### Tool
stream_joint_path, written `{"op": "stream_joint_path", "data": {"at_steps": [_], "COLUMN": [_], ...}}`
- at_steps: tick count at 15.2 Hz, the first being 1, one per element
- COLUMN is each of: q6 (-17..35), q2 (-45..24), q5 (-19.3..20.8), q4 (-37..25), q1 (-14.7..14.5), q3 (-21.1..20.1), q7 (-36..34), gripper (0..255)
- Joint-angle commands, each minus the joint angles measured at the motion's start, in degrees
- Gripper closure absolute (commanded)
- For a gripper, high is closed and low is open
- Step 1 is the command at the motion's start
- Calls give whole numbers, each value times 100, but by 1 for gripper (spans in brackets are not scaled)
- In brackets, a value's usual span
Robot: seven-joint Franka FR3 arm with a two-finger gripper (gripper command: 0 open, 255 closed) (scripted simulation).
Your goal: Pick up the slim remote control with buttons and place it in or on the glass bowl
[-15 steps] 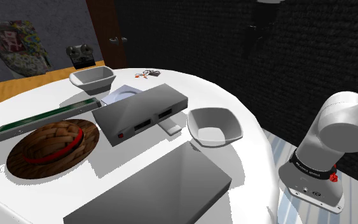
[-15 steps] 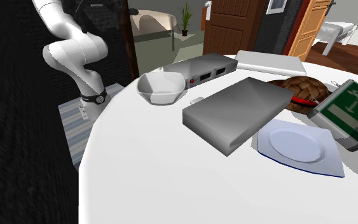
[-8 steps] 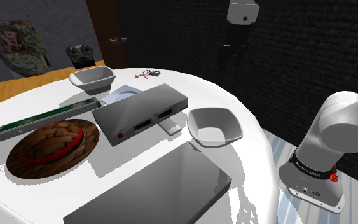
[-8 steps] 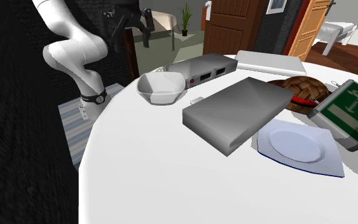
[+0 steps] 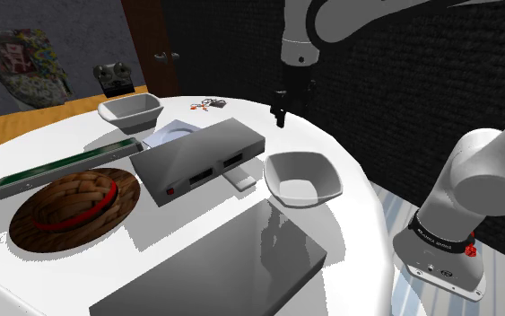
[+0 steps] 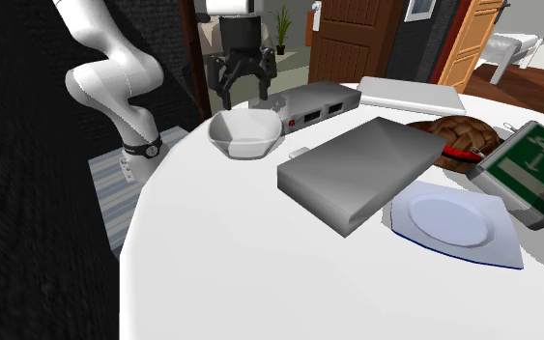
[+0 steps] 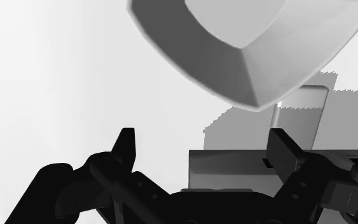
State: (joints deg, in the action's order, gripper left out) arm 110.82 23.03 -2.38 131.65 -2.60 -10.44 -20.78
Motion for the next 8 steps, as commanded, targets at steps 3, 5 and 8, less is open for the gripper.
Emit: {"op": "stream_joint_path", "data": {"at_steps": [3,5,8], "q6": [468,661,909], "q2": [-815,-1224,-1857], "q5": [47,106,241], "q4": [-298,-482,-813], "q1": [-41,-66,-118], "q3": [-252,-366,-512], "q7": [-366,-558,-857], "gripper": [0,0,0]}}
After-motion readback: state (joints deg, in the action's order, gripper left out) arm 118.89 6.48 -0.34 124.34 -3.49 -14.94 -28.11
